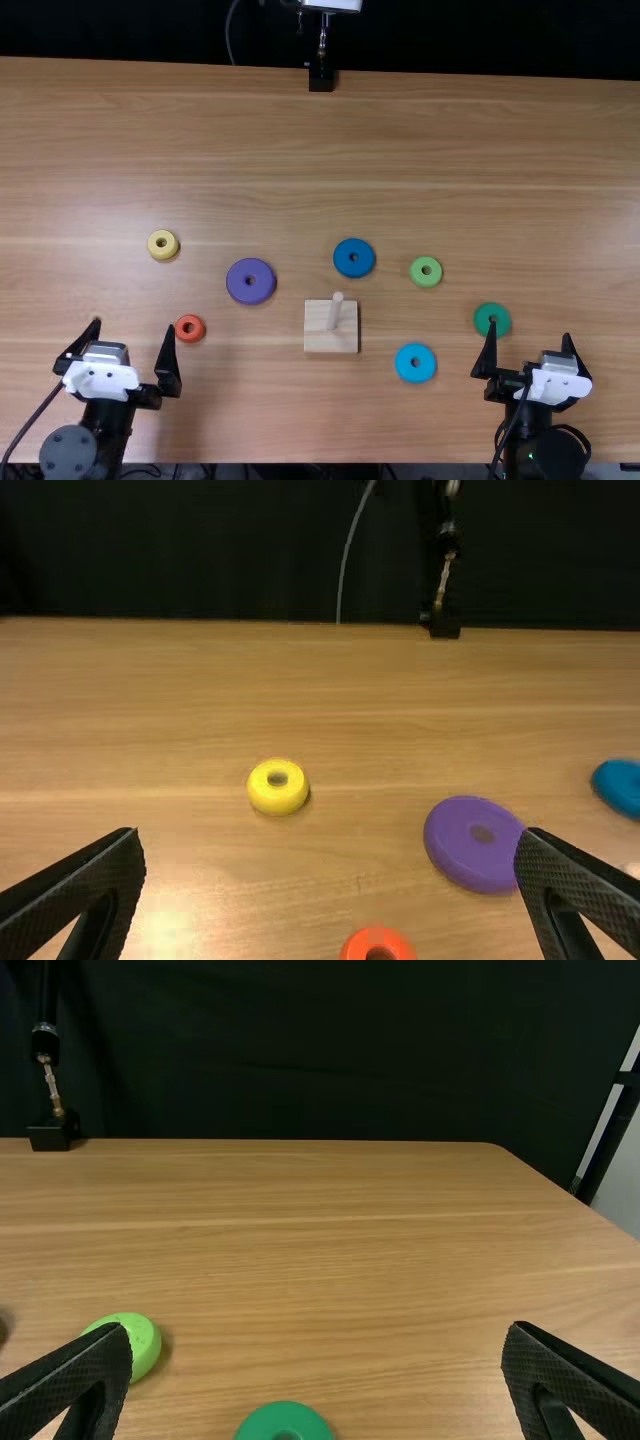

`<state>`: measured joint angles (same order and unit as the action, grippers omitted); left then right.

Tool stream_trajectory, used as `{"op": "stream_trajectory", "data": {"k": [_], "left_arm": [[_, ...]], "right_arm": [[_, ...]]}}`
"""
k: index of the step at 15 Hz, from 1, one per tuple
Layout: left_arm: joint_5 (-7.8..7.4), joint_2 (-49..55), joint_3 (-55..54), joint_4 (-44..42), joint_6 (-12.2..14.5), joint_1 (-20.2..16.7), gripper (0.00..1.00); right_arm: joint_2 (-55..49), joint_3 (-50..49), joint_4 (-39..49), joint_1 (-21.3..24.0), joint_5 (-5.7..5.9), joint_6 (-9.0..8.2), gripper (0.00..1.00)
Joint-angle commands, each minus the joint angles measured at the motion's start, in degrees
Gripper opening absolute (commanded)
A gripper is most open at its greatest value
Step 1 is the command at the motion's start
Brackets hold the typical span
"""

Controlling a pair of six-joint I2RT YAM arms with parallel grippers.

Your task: Build the Hanoi tower: stack the rings onto the peg from bottom to top in this color order: purple, dark blue, light blue, dark green, light green, yellow, orange.

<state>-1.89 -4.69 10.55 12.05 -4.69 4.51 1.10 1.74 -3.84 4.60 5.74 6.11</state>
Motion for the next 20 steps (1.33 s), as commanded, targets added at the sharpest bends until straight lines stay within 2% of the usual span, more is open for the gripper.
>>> {"op": "stream_trajectory", "data": {"k": [1, 6, 10, 11, 14, 20], "left_arm": [[0.10, -4.63, 4.83, -0.35, 0.47, 0.50, 1.00], [-0.54, -25.11, 21.97, 0.71, 0.58, 1.46, 1.00], [-0.11, -40.58, 30.85, 7.67, 0.68, 7.88, 1.00], [-0.64, -45.67, 33.22, 7.67, 1.10, 8.14, 1.00], [-0.64, -56.75, 36.91, 7.46, 6.48, 9.72, 1.00], [-0.54, -74.15, 41.31, 6.72, 6.90, 17.99, 1.00]], "right_arm": [[-0.58, -0.86, 0.19, -0.38, -0.04, -0.41, 1.00], [-0.58, -0.86, 0.19, -0.38, -0.04, -0.41, 1.00], [-0.58, -0.86, 0.19, -0.38, -0.04, -0.41, 1.00], [-0.58, -0.86, 0.19, -0.38, -0.04, -0.41, 1.00], [-0.58, -0.86, 0.19, -0.38, -0.04, -0.41, 1.00], [-0.58, -0.86, 0.19, -0.38, -0.04, -0.41, 1.00]]}}
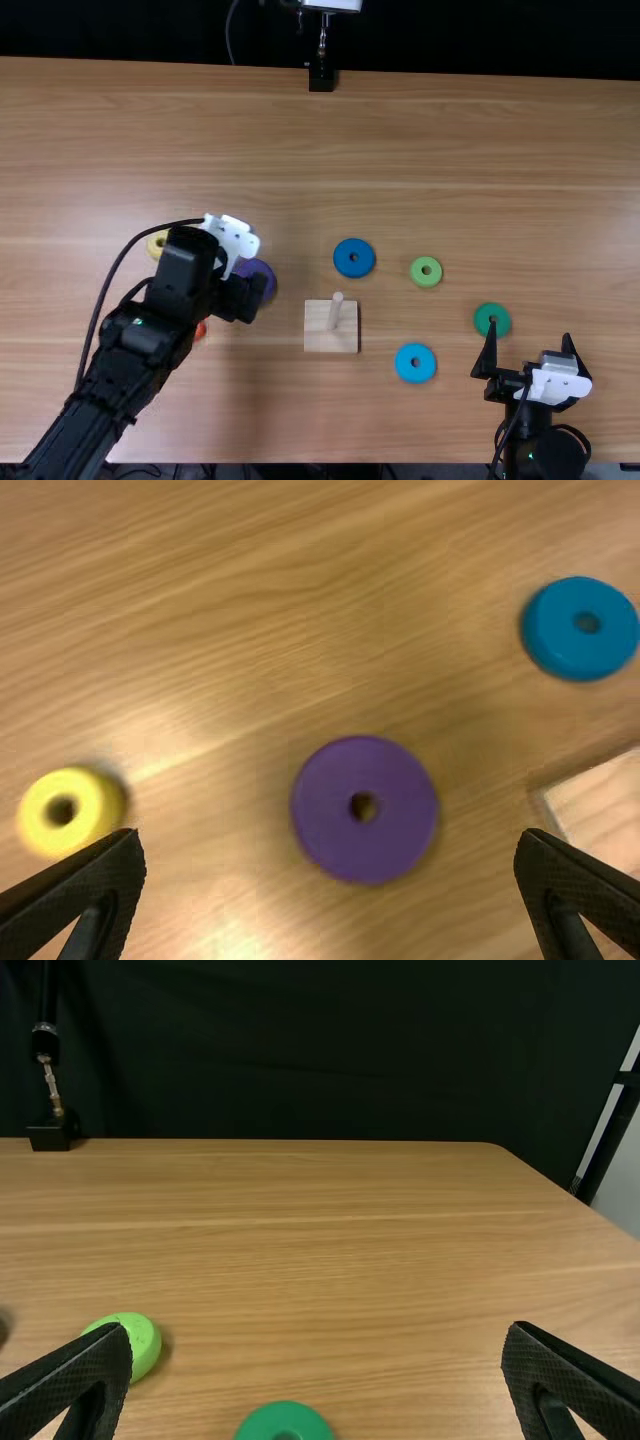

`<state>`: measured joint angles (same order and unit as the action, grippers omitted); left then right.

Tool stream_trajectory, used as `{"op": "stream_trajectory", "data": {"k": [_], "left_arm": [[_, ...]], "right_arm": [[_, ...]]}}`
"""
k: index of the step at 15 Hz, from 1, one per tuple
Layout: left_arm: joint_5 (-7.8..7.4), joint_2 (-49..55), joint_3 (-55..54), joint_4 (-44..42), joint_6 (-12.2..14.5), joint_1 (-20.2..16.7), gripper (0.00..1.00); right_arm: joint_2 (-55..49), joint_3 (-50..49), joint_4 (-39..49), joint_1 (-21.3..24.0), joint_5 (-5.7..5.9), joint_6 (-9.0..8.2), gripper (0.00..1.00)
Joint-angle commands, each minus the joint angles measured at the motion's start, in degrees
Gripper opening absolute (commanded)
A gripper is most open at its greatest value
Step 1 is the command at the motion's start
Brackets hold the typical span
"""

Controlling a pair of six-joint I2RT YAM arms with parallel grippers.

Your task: Build the Hanoi tower: stack the rings onto the peg from bottom to top in this color order: purple, dark blue, light blue, dark green, light green, yellow, orange.

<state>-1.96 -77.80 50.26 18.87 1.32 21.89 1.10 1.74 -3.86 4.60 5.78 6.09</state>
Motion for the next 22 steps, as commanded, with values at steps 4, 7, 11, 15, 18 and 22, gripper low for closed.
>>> {"op": "stream_trajectory", "data": {"k": [4, 7, 11, 15, 18, 22], "left_arm": [[-0.36, -10.27, 6.08, 0.01, 0.47, 1.75, 1.00], [-0.58, -16.16, 10.74, 0.85, 0.26, 1.66, 1.00], [-0.15, -21.17, 15.83, 15.09, 0.26, 1.58, 1.00], [-0.47, -23.54, 18.21, 19.41, 0.58, 1.58, 1.00], [-0.58, -24.59, 18.65, 18.78, 0.47, 1.66, 1.00], [-0.47, -27.41, 20.32, 18.46, 0.79, 1.66, 1.00]], "right_arm": [[-0.58, -0.86, 0.21, -0.38, -0.09, -0.39, 1.00], [-0.58, -0.86, 0.21, -0.38, -0.09, -0.39, 1.00], [-0.58, -0.86, 0.21, -0.38, -0.09, -0.39, 1.00], [-0.58, -0.86, 0.21, -0.38, -0.09, -0.39, 1.00], [-0.58, -0.86, 0.21, -0.38, -0.09, -0.39, 1.00], [-0.58, -0.86, 0.21, -0.38, -0.09, -0.39, 1.00]]}}
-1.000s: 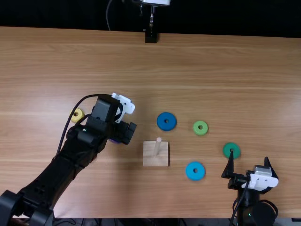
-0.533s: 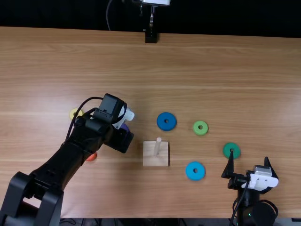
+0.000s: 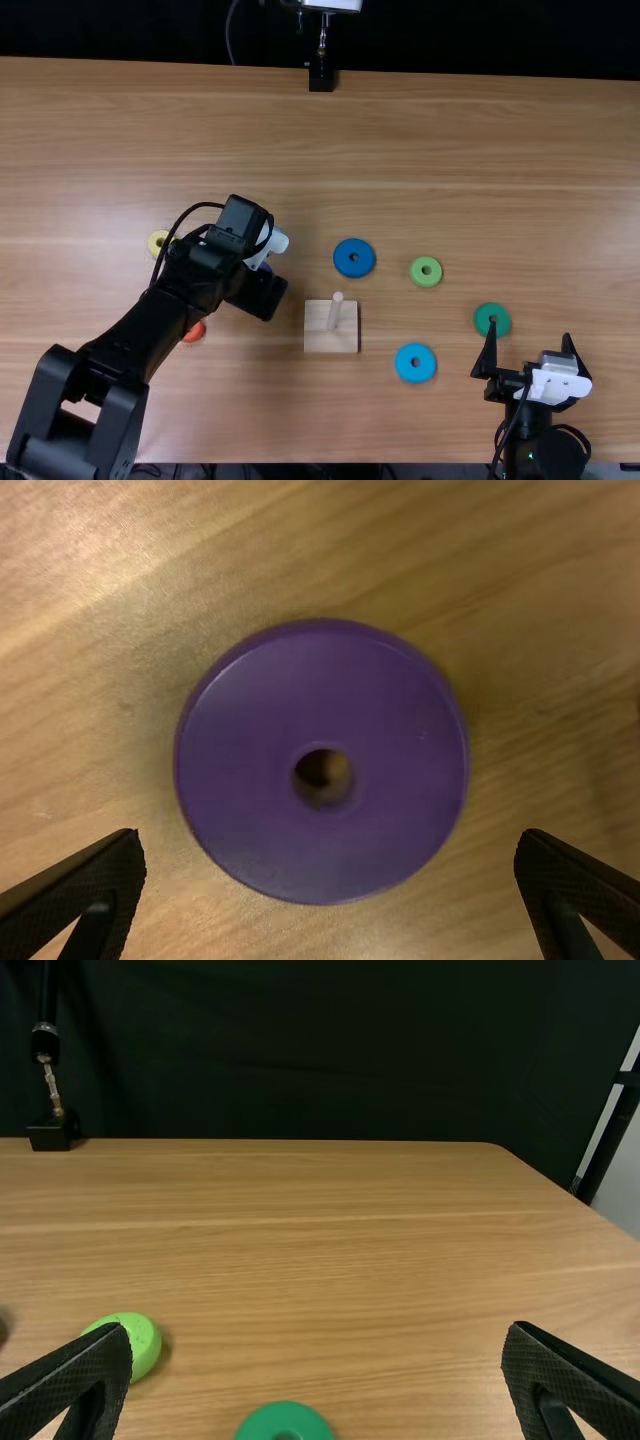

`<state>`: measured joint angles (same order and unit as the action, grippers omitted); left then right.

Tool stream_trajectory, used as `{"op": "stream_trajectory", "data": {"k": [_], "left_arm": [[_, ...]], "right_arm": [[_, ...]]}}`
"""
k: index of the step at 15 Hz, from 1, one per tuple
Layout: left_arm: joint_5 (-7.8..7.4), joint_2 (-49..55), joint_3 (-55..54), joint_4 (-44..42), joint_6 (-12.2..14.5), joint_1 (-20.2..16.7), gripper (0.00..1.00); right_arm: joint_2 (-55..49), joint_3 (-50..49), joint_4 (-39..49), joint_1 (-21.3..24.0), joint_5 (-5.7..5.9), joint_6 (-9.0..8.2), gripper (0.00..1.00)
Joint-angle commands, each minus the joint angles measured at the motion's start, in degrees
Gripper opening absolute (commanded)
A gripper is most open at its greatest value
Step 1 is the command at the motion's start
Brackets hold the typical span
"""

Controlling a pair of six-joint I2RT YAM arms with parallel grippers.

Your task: Build the Hanoi tower: stack the rings onto the peg from bottom to top in this color order: purple, dark blue, light blue, dark green, light green, yellow, orange.

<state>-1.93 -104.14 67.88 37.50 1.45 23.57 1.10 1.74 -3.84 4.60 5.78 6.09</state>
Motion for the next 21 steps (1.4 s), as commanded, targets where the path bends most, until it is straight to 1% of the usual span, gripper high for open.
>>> {"op": "stream_trajectory", "data": {"k": [1, 8, 21], "left_arm": [[-0.60, -1.60, 3.05, -0.16, 0.66, -0.02, 1.00], [-0.60, -5.37, 5.07, -0.48, 0.76, 0.07, 1.00], [-0.49, -6.52, 5.42, -0.48, 0.76, 0.07, 1.00]], "right_arm": [[-0.58, -0.86, 0.19, -0.38, -0.09, -0.39, 1.00], [-0.58, -0.86, 0.19, -0.38, -0.09, -0.39, 1.00], [-0.58, -0.86, 0.19, -0.38, -0.09, -0.39, 1.00]]}}
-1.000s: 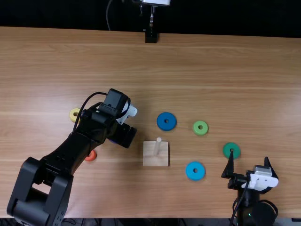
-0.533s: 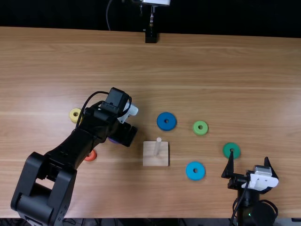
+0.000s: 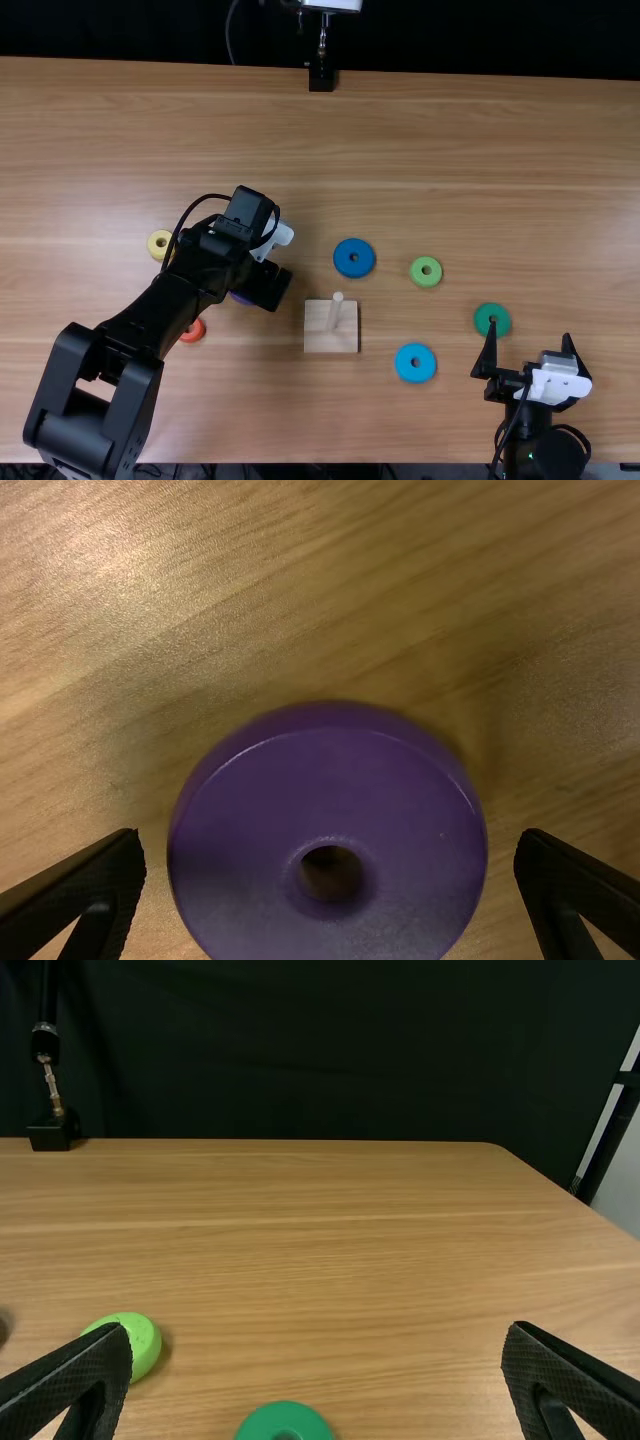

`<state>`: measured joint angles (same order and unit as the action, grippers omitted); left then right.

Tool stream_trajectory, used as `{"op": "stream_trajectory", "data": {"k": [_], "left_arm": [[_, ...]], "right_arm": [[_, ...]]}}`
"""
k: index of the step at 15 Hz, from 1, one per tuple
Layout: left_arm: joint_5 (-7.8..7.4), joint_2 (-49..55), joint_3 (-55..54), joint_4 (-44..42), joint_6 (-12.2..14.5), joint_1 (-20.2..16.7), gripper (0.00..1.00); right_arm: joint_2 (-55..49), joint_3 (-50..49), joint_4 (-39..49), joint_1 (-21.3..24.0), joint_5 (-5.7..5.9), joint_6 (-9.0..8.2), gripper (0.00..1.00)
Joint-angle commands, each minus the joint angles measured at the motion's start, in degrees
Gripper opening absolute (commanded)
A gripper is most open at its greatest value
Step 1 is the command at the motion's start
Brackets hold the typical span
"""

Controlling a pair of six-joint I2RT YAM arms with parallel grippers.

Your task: Build the Hanoi tower: stack the rings onto the peg from bottom to top in this color order: purple, dark blue, light blue, dark green, light green, yellow, orange.

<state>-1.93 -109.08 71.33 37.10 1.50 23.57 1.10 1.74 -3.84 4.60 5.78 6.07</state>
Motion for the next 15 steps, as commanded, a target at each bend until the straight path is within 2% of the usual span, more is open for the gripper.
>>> {"op": "stream_trajectory", "data": {"k": [1, 6, 7, 8, 9, 15], "left_arm": [[-0.39, -3.07, 1.97, -0.08, 0.72, 0.07, 1.00], [-0.28, -3.34, 1.97, 0.23, 0.82, 0.16, 1.00], [-0.07, -3.25, 2.06, 0.55, 1.03, 0.16, 0.98], [0.14, -3.07, 2.23, 0.87, 1.03, 0.16, 0.42], [0.35, -2.90, 2.76, 0.97, 1.03, 0.16, 0.00], [0.46, 4.49, 4.87, 1.92, 0.51, 0.16, 0.00]], "right_arm": [[-0.58, -0.86, 0.19, -0.38, -0.09, -0.37, 1.00], [-0.58, -0.86, 0.19, -0.38, -0.09, -0.37, 1.00], [-0.58, -0.86, 0.19, -0.38, -0.09, -0.37, 1.00], [-0.58, -0.86, 0.19, -0.38, -0.09, -0.37, 1.00], [-0.58, -0.86, 0.19, -0.38, -0.09, -0.37, 1.00], [-0.58, -0.86, 0.19, -0.38, -0.09, -0.37, 1.00]]}}
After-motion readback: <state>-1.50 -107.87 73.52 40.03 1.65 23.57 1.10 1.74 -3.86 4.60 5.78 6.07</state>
